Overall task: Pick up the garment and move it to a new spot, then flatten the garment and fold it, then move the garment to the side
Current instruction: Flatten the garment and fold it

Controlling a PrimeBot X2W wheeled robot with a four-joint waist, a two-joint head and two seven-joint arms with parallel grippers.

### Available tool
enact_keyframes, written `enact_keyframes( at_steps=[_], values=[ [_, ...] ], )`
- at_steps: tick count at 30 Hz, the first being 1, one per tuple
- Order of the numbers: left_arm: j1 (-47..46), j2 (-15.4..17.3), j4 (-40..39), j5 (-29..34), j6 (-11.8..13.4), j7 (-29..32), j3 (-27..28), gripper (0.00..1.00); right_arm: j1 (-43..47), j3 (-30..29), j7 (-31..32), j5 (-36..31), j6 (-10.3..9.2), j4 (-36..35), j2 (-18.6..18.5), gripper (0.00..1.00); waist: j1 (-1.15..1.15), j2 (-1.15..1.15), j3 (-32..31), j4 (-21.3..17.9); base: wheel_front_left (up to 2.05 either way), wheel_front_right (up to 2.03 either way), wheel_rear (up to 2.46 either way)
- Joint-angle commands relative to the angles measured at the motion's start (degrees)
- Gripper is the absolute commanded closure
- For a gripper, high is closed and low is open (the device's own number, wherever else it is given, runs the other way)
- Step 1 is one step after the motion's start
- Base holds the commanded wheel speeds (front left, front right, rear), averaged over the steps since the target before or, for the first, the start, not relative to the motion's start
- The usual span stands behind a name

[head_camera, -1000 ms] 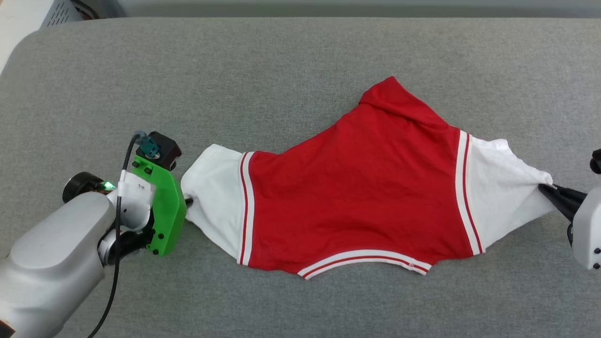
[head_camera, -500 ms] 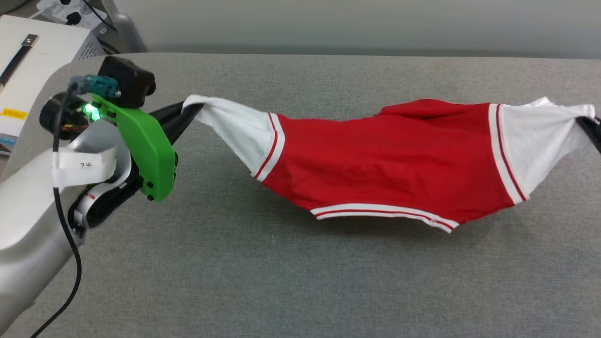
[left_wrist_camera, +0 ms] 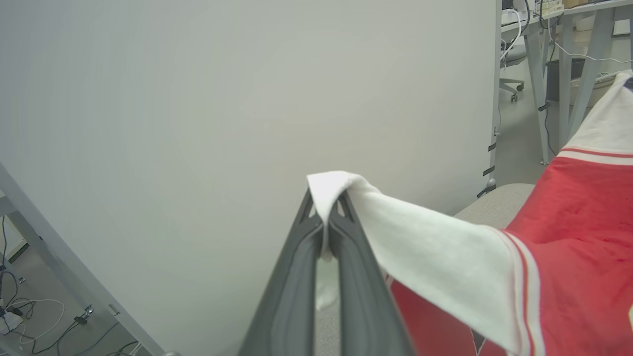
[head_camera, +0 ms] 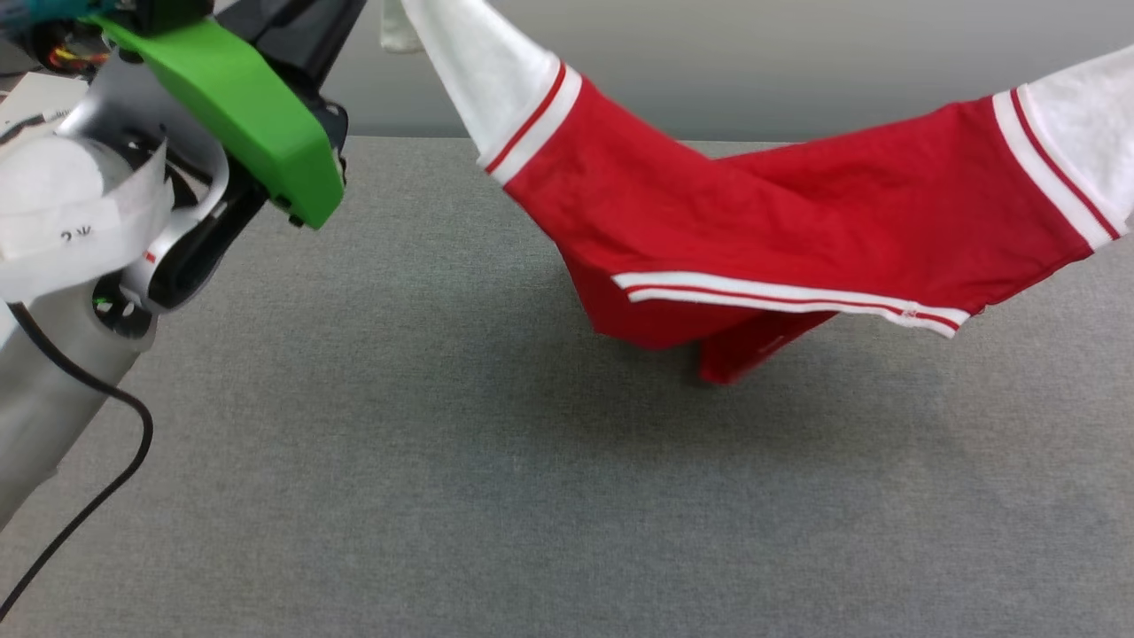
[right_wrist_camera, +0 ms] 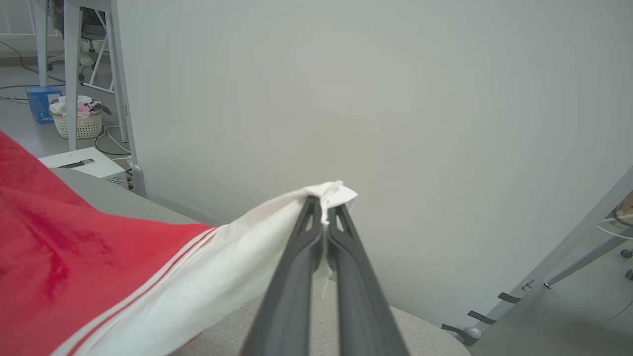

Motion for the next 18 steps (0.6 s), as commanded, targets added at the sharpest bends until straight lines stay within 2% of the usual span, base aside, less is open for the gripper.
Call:
enact_keyframes(
  at_steps=[1,11,18],
  values=[
    [-2.0,-0.9,0.1,0.7,0.3,-0.4,0.5,1.00,-1.8,0.1,-0.1,-0.5,-0.03,-0.3,-0.1,1.00,0.00,0.00,-0.1,-0.2,0.00,0.00,0.00],
    [-10.9,-5.5,4.9,1.4,-1.2,0.0,1.6,1.00,-11.8,3.5,1.2,-0.8,-0.03,2.0,-0.8,1.00,0.00,0.00,3.3,-0.9,0.00,0.00,0.00],
    [-20.7,-10.0,14.5,3.3,-2.6,-1.1,2.5,1.00,-28.0,9.1,0.3,-5.0,-0.03,9.0,0.4,1.00,0.00,0.00,11.0,-1.5,0.00,0.00,0.00]
  ],
)
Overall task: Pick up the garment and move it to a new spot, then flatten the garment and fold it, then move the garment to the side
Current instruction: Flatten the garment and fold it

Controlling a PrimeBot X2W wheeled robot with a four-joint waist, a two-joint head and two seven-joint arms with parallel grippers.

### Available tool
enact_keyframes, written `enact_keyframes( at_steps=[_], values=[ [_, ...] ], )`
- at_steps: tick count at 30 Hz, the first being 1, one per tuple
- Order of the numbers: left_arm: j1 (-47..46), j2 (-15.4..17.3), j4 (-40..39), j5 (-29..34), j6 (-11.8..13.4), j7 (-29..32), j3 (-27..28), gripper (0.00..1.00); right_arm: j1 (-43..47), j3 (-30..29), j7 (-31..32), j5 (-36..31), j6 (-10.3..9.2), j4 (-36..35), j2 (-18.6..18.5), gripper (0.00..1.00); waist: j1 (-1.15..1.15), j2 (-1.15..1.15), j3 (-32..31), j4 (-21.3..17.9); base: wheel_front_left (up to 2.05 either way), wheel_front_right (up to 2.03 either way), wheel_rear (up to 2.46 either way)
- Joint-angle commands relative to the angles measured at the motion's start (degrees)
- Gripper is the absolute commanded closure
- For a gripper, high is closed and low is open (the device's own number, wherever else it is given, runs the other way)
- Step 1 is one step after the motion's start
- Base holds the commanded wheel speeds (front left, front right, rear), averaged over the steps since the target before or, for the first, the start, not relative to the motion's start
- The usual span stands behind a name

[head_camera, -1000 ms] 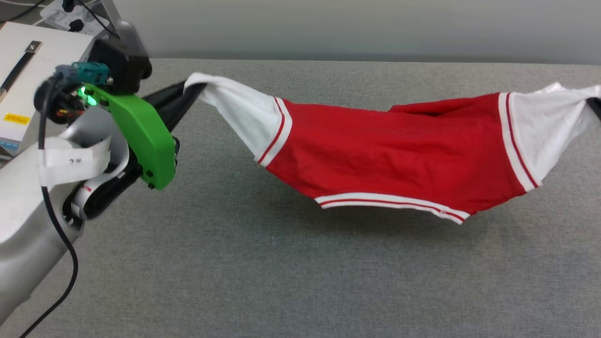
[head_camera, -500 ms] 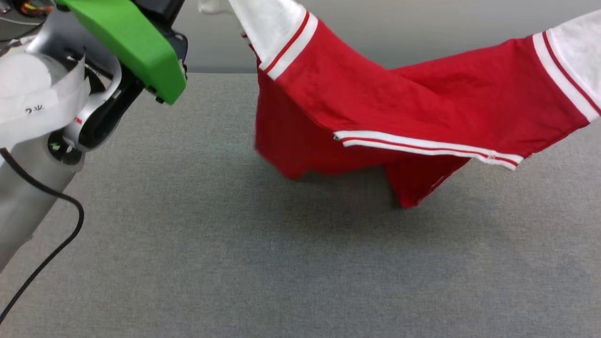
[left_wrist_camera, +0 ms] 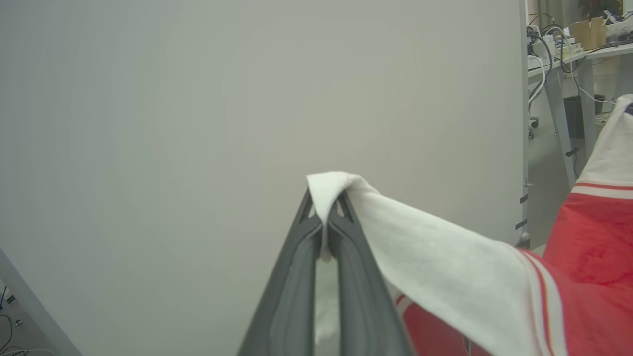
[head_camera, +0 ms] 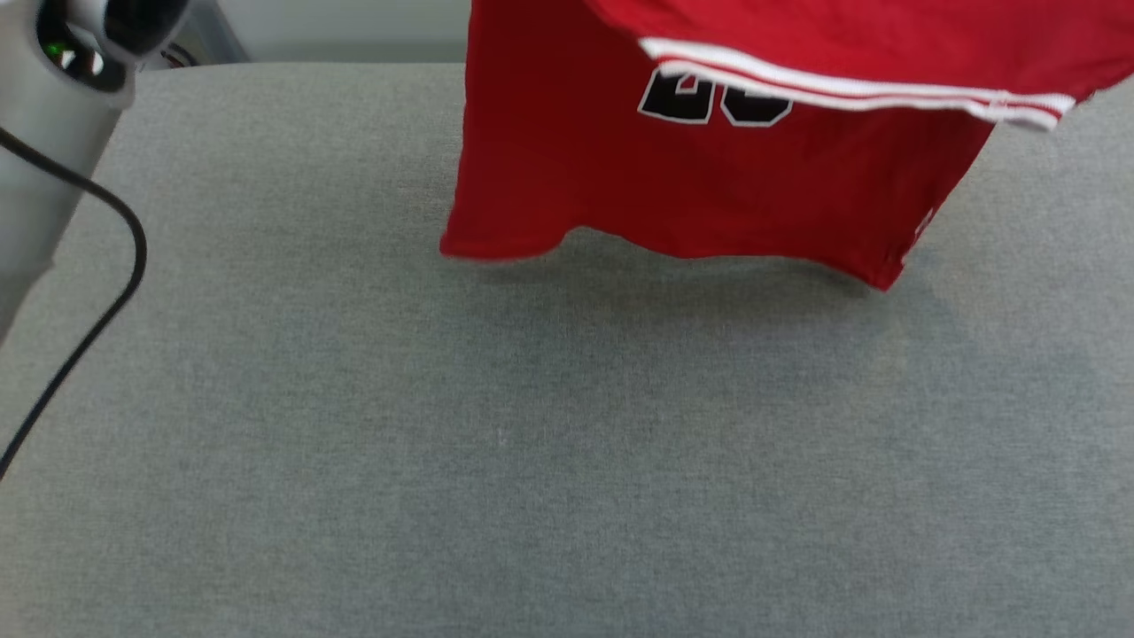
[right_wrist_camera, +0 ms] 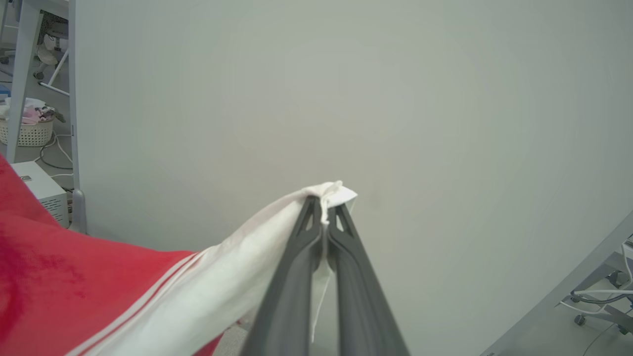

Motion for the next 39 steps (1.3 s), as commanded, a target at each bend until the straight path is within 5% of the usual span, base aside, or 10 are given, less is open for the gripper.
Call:
enact_keyframes(
  at_steps=[1,13,20,28,39],
  values=[
    [-3.0,-0.8,2.1,0.8,-0.4,-0.7,0.5,1.00,-4.0,1.2,-0.8,-1.4,-0.03,1.8,1.0,1.00,0.00,0.00,5.0,-0.7,0.00,0.00,0.00],
    [-19.6,-6.4,20.6,5.1,-1.9,-7.5,2.7,1.00,-31.3,9.1,-7.3,-7.9,-0.03,20.2,6.9,1.00,0.00,0.00,15.0,-1.0,0.00,0.00,0.00],
    [-23.0,-7.7,28.9,5.7,-3.5,-12.0,2.8,1.00,-39.6,12.7,-11.9,-9.1,-0.03,30.0,10.6,1.00,0.00,0.00,17.6,-1.4,0.00,0.00,0.00],
    [-18.6,-8.1,33.6,4.9,-5.3,-17.3,1.6,1.00,-36.4,16.1,-18.7,-5.8,-0.03,38.1,13.4,1.00,0.00,0.00,16.7,-1.5,0.00,0.00,0.00],
    [1.1,-4.7,30.8,2.0,-5.8,-20.6,1.1,1.00,-18.3,20.5,-28.0,0.2,-0.03,40.8,15.0,1.00,0.00,0.00,9.6,-1.5,0.00,0.00,0.00]
  ],
)
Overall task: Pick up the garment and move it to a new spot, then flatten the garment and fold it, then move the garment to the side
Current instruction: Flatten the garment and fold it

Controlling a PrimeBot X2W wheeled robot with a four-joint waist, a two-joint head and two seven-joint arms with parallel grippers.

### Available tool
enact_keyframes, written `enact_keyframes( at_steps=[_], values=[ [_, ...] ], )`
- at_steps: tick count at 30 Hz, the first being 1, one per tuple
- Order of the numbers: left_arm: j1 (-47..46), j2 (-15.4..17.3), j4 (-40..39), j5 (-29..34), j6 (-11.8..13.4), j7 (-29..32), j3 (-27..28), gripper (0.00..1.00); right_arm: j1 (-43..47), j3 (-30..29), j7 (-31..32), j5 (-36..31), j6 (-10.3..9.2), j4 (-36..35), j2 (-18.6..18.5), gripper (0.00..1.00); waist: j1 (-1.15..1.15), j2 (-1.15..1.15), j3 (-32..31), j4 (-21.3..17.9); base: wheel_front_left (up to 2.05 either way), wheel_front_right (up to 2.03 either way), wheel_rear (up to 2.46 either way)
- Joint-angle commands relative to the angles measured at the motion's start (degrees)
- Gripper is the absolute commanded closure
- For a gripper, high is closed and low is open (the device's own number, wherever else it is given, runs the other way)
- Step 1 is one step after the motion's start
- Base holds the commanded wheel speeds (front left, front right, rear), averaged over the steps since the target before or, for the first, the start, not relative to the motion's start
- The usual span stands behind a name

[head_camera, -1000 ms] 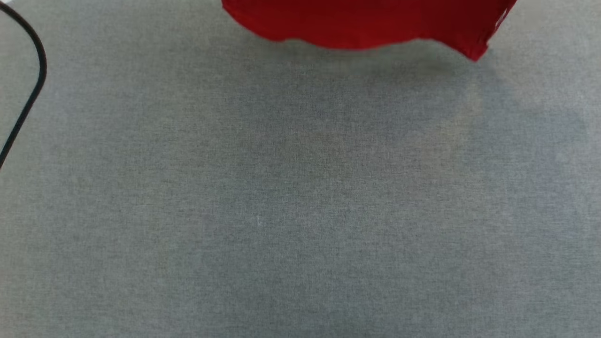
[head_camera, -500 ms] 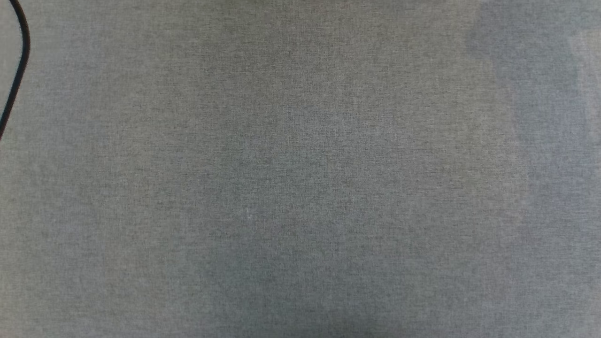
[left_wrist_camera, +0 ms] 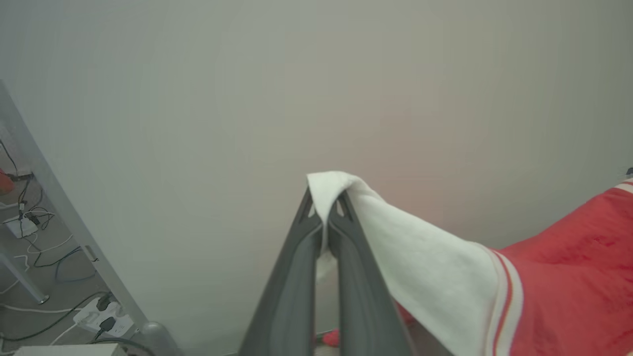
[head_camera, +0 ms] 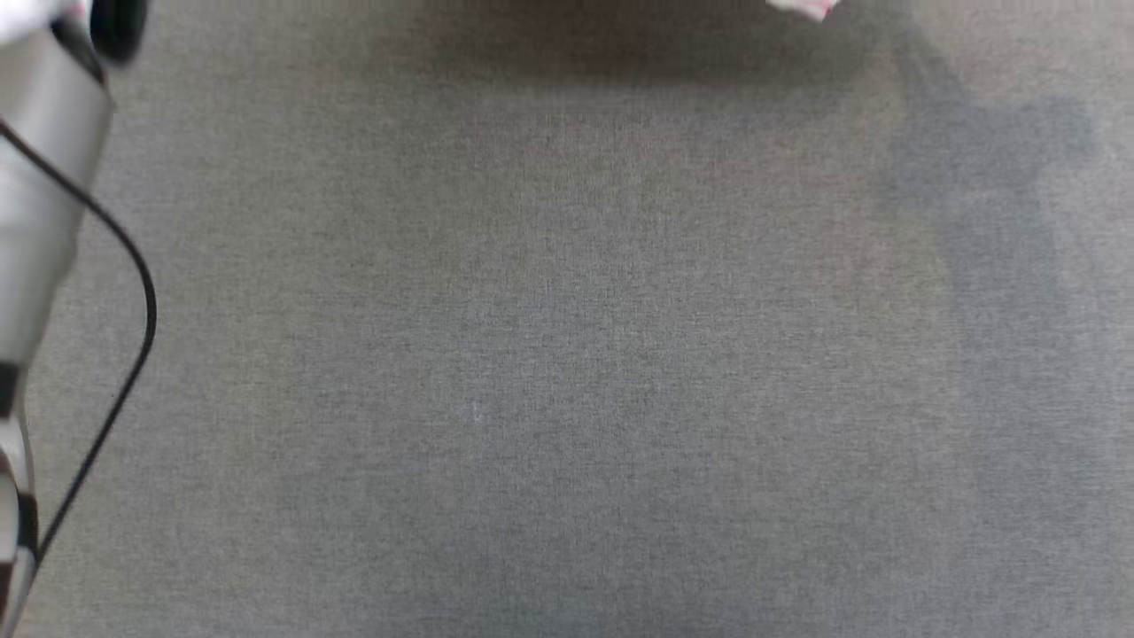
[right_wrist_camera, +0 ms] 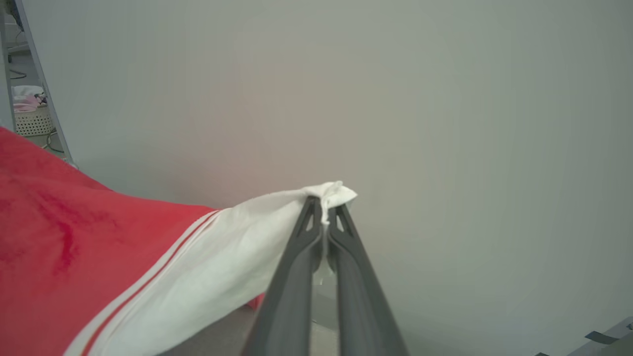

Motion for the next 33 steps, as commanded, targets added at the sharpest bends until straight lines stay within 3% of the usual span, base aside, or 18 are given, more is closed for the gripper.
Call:
enact_keyframes(
  at_steps=[1,8,16,24,33],
  values=[
    [3.8,0.9,-1.0,-0.9,-0.1,-0.5,0.2,1.00,3.2,0.5,-1.0,0.8,-0.04,-0.4,0.0,1.00,0.00,0.00,-3.2,-0.1,0.00,0.00,0.00],
    [20.8,3.6,-7.7,-3.7,2.3,-0.8,1.2,1.00,17.9,1.5,-3.1,1.7,-0.04,-4.2,-1.1,1.00,0.00,0.00,-9.0,0.0,0.00,0.00,0.00],
    [41.4,7.9,-17.2,-7.6,7.3,-0.8,2.2,1.00,35.8,-1.2,-3.1,2.0,-0.04,-9.3,-2.4,1.00,0.00,0.00,-14.5,0.0,0.00,0.00,0.00],
    [56.5,11.3,-24.5,-10.8,12.7,-0.6,2.0,1.00,51.9,-6.5,-0.7,1.5,-0.04,-14.0,-3.3,1.00,0.00,0.00,-18.3,0.7,0.00,0.00,0.00],
    [67.9,13.3,-29.2,-13.4,17.1,-0.4,1.5,1.00,68.8,-15.1,2.6,0.1,-0.04,-17.9,-1.0,1.00,0.00,0.00,-21.2,1.4,0.00,0.00,0.00]
  ],
)
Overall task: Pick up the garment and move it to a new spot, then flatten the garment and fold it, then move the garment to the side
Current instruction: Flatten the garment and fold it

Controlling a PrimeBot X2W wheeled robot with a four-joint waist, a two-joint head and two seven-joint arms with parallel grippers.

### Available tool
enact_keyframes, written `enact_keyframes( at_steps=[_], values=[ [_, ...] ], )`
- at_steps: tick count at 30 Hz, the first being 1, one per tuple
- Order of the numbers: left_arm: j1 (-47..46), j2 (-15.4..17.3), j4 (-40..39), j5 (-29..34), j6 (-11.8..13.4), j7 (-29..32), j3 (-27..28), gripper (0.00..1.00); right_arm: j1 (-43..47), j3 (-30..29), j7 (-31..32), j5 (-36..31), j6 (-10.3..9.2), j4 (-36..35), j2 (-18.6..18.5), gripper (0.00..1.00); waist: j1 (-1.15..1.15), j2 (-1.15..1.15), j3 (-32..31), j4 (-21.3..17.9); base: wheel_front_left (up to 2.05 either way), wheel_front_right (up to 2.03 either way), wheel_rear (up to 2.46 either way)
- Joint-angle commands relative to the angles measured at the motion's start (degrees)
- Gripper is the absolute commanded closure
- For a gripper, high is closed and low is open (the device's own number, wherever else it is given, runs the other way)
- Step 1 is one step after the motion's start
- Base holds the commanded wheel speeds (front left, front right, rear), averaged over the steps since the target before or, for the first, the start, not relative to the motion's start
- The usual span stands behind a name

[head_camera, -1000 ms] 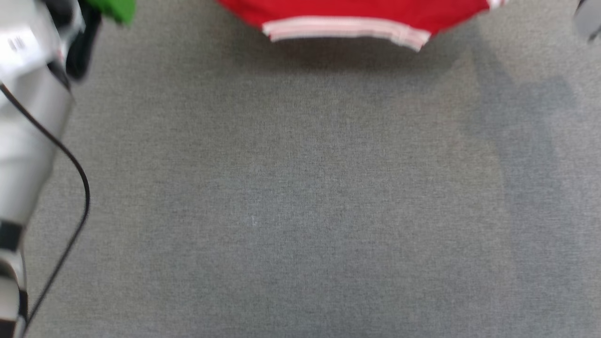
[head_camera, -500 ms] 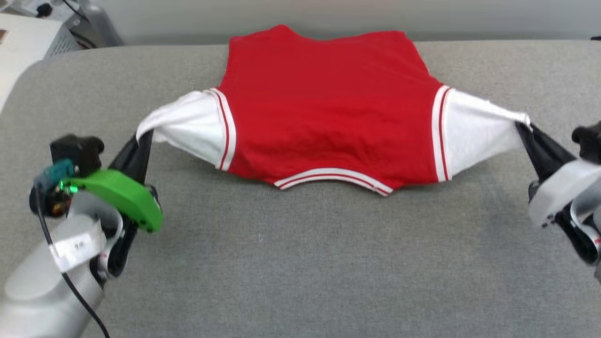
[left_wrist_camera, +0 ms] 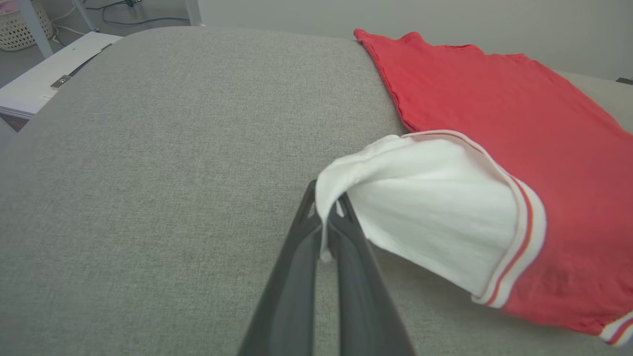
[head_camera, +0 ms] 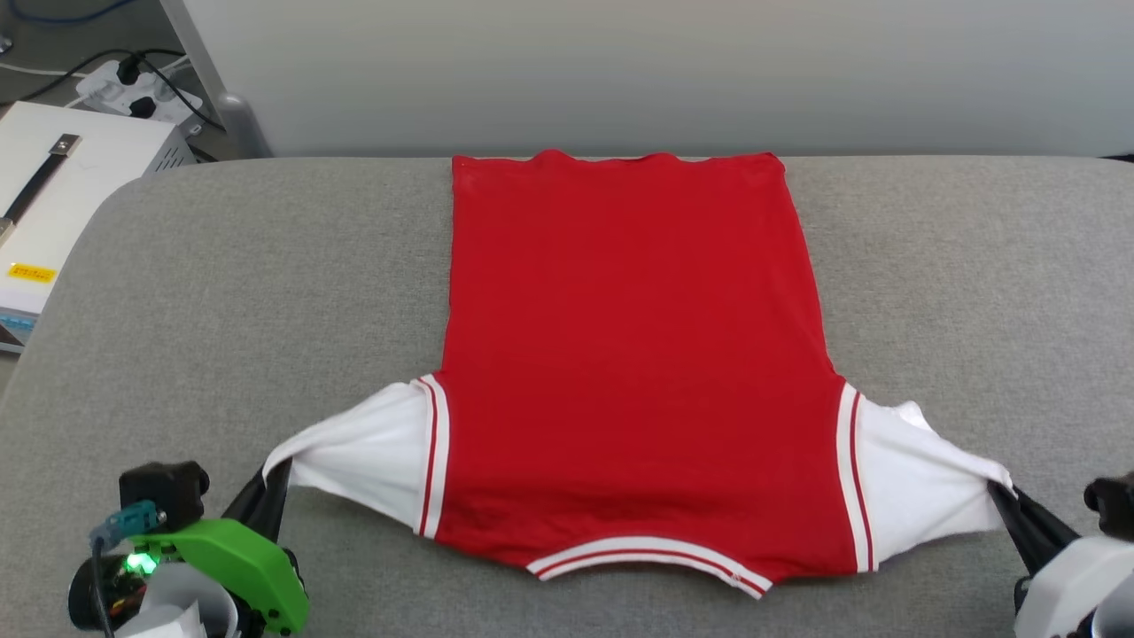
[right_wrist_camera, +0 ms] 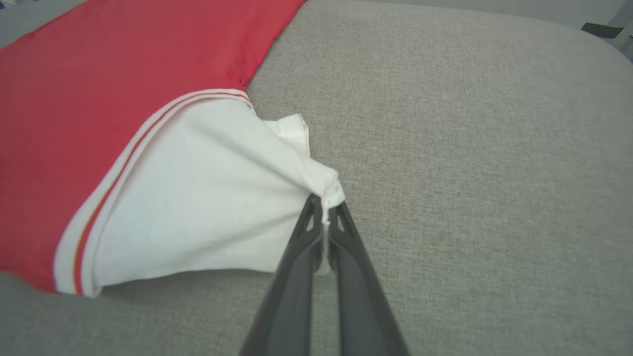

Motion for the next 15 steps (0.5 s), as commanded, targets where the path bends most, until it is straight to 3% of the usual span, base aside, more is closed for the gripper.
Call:
enact_keyframes(
  at_steps=[1,7,15],
  values=[
    [2.0,0.9,-0.3,-0.3,0.9,0.0,0.0,1.00,2.6,-1.9,0.6,-0.7,-0.05,-0.6,0.4,1.00,0.01,0.00,-0.8,0.4,0.00,0.00,0.00],
    [6.3,0.4,-0.2,-1.2,2.2,0.0,-0.6,1.00,11.0,-5.9,4.8,-2.9,-0.05,-3.2,2.5,1.00,0.01,0.00,-1.0,0.8,0.00,0.00,0.00],
    [7.7,-1.3,1.3,-1.0,1.9,-0.2,-0.8,1.00,16.7,-8.9,10.0,-3.6,-0.05,-5.3,3.9,1.00,0.01,0.00,-0.7,1.4,0.00,0.00,0.00]
  ],
)
